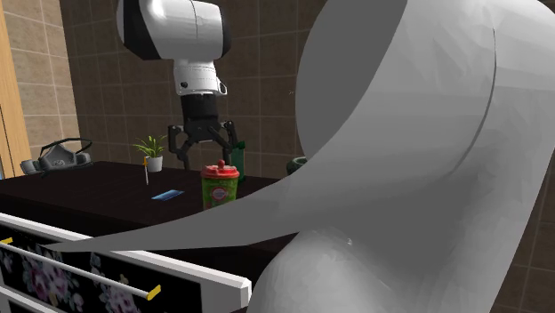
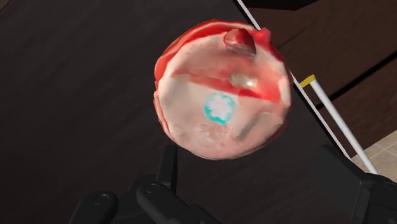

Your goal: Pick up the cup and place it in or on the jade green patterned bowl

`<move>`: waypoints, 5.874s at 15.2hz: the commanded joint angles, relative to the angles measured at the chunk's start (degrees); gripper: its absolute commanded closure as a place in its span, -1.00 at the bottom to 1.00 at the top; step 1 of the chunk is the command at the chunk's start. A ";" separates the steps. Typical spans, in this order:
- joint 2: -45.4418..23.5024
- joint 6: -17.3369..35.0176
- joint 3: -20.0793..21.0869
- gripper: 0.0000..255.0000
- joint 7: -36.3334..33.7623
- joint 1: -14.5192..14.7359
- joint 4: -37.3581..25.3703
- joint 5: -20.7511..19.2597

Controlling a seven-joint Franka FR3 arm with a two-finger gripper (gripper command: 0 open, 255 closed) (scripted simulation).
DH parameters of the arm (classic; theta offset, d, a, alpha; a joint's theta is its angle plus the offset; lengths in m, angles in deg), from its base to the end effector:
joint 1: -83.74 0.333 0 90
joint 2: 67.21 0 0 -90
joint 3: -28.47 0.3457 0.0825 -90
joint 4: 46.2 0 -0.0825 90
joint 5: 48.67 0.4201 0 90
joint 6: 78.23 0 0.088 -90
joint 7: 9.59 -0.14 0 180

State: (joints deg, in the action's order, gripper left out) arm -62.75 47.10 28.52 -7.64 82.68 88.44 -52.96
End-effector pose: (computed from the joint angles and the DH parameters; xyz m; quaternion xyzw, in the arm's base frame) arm 0.5054 -0.0136 0.3293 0.9982 0.0311 -0.0430 0.0285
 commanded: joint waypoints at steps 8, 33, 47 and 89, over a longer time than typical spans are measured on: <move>3.16 -8.32 0.03 1.00 0.45 0.24 -1.94 0.59; 17.95 20.40 11.70 -1.00 -48.95 -7.88 25.88 -4.81; 13.49 3.52 4.88 -1.00 -31.93 -4.69 13.35 -0.13; 13.54 -9.96 3.19 1.00 -24.99 -4.50 4.04 1.27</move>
State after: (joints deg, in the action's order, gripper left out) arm -49.48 37.94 31.68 -32.63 78.13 93.03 -51.74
